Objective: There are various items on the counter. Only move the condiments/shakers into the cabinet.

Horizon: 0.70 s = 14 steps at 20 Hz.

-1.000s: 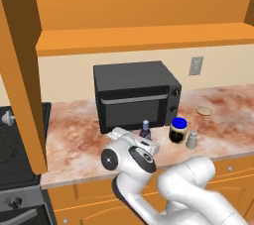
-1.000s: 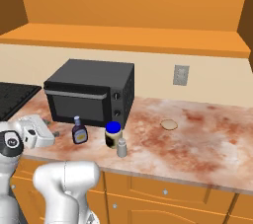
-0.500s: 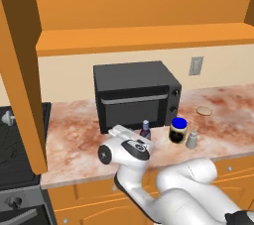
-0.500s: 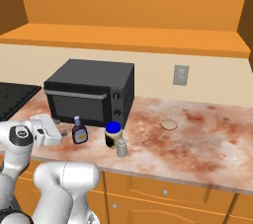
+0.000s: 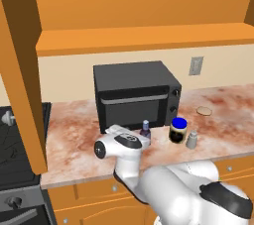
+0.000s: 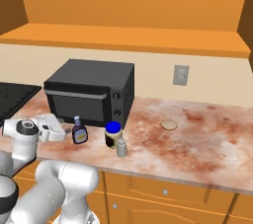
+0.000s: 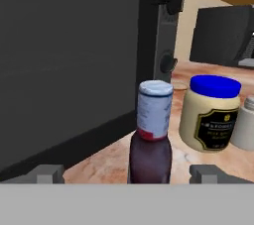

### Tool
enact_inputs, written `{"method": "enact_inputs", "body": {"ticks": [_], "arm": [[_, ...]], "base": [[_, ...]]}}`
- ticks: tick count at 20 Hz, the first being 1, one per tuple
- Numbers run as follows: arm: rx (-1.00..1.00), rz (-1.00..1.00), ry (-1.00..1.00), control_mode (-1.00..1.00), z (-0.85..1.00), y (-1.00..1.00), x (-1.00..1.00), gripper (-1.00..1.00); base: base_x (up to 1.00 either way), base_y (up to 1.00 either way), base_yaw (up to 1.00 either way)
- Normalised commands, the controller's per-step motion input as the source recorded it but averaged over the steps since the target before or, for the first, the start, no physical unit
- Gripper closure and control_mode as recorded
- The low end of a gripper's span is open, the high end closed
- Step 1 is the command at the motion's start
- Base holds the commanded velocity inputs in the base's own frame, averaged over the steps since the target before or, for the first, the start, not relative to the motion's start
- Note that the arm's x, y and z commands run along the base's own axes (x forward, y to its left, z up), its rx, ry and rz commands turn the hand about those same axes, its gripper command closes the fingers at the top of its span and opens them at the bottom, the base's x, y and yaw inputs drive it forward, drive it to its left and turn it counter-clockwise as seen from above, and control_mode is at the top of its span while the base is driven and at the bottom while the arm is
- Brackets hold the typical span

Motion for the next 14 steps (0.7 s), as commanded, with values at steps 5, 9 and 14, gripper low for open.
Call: {"method": "enact_inputs", "body": {"ticks": [5,9,14], "arm": [[0.00,-0.03,0.00,-1.00,-0.15,0.00,-0.18,-1.00],[0.00,-0.04,0.00,-1.00,-0.10,-0.02,-0.21,-1.00],[0.00,-0.06,0.00,-1.00,-0.05,-0.21,-0.10,-1.00]], "base": [[0.00,0.00,0.00],[0.00,0.00,0.00],[0.00,0.00,0.00]]}}
